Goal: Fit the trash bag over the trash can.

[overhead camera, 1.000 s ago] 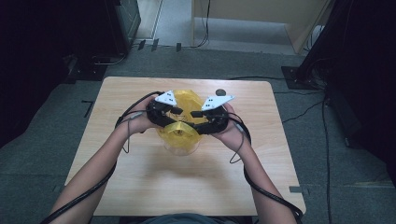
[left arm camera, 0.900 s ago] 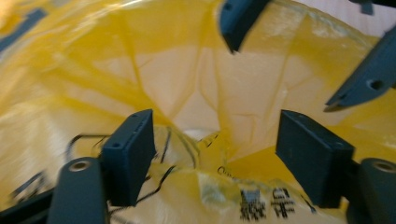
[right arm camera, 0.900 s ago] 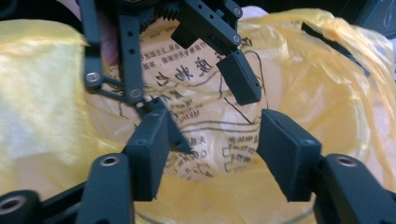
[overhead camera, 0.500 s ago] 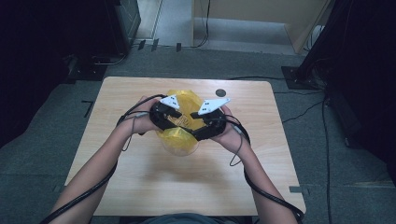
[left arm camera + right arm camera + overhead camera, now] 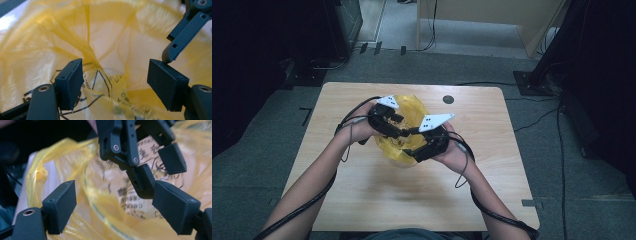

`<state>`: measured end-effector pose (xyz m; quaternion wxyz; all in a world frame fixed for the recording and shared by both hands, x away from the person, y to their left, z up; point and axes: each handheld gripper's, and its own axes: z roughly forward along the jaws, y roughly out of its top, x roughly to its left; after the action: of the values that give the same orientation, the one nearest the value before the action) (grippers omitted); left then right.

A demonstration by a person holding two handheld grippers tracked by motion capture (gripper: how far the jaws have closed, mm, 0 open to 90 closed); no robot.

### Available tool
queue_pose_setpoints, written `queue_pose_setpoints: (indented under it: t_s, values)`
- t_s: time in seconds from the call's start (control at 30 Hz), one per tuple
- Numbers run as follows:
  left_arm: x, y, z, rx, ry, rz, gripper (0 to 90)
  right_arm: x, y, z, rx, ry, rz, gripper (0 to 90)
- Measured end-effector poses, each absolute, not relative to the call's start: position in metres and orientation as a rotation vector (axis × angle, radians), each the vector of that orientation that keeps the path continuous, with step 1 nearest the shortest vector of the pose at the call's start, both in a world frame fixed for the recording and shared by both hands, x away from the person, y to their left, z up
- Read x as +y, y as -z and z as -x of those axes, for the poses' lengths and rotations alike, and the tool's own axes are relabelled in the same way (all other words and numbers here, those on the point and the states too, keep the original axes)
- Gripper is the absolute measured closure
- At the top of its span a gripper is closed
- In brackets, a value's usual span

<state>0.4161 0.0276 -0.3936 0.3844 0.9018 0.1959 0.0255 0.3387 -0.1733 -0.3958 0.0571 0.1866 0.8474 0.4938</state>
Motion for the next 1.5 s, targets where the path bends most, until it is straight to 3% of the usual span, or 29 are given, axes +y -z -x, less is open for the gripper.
queue_pose_setpoints:
  t_s: [0.47, 0.9, 1.1, 1.33, 1.5]
  values:
    - [0.028, 0.404, -0.412, 0.473, 0.008, -2.371, 28.2, -0.167, 0.413, -0.337, 2.538, -1.314, -0.394, 15.7]
    - [0.027, 0.403, -0.410, 0.458, 0.128, -2.443, 46.1, -0.176, 0.409, -0.341, 2.538, -1.408, -0.446, 14.6]
    - [0.026, 0.403, -0.411, 0.503, 0.139, -2.479, 45.5, -0.174, 0.408, -0.342, 2.548, -1.395, -0.430, 14.7]
    - [0.034, 0.398, -0.414, 0.482, 0.071, -2.410, 38.2, -0.175, 0.407, -0.341, 2.555, -1.393, -0.432, 16.2]
    - [0.031, 0.394, -0.412, 0.398, 0.011, -2.463, 32.1, -0.174, 0.406, -0.341, 2.564, -1.372, -0.430, 16.4]
